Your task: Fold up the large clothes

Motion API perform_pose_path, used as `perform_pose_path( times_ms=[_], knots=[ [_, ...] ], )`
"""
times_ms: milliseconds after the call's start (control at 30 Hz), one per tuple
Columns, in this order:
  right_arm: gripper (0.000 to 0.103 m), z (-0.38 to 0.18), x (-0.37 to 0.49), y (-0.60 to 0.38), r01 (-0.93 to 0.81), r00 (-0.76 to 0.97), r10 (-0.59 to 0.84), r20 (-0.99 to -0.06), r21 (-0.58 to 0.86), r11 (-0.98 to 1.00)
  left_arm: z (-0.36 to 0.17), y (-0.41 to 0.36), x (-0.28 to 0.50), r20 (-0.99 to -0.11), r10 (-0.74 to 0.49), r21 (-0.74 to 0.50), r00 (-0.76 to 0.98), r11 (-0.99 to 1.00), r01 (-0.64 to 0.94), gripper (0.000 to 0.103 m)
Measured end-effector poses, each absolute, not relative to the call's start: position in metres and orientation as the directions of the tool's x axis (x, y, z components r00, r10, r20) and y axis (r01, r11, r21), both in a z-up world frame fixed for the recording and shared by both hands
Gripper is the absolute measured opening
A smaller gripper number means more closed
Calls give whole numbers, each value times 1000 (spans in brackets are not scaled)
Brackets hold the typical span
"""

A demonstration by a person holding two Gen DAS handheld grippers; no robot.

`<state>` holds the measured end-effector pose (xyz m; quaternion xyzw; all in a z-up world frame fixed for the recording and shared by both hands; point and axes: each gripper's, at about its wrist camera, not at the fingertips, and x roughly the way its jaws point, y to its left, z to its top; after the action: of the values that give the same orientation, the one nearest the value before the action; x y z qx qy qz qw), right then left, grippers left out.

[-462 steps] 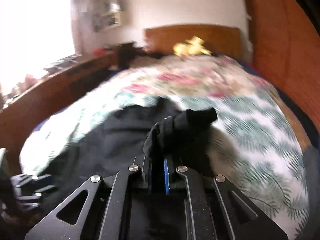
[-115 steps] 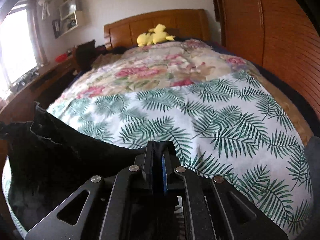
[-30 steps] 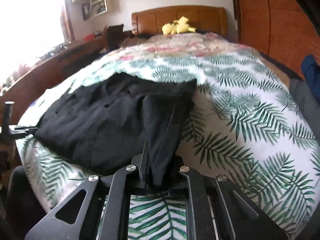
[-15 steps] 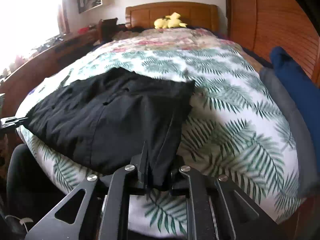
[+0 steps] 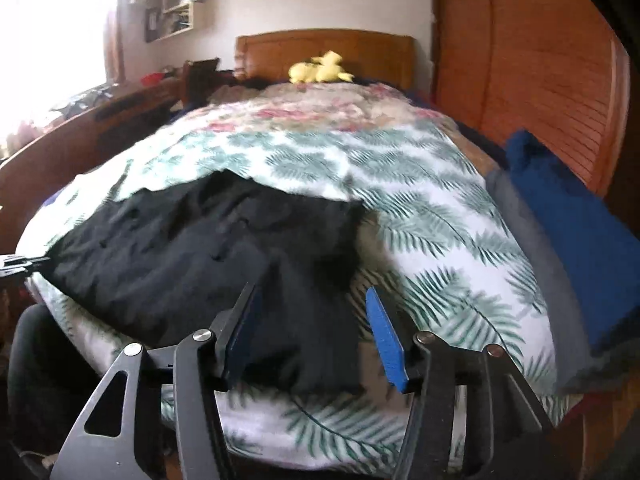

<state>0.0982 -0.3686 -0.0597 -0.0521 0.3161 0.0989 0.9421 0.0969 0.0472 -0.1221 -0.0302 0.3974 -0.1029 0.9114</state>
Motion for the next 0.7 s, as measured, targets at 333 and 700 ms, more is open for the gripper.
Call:
perform_pose_path(
  times_ms=[333, 700],
  knots=[
    [55, -89, 159, -281, -401, 697, 283, -659, -31, 915, -127, 46, 98, -737, -195, -120, 647, 980, 159, 11],
    [56, -166, 201, -264, -410, 574, 244, -782, -16, 912, -137, 44, 102, -764, -176, -101, 621, 983, 154, 16]
  ],
)
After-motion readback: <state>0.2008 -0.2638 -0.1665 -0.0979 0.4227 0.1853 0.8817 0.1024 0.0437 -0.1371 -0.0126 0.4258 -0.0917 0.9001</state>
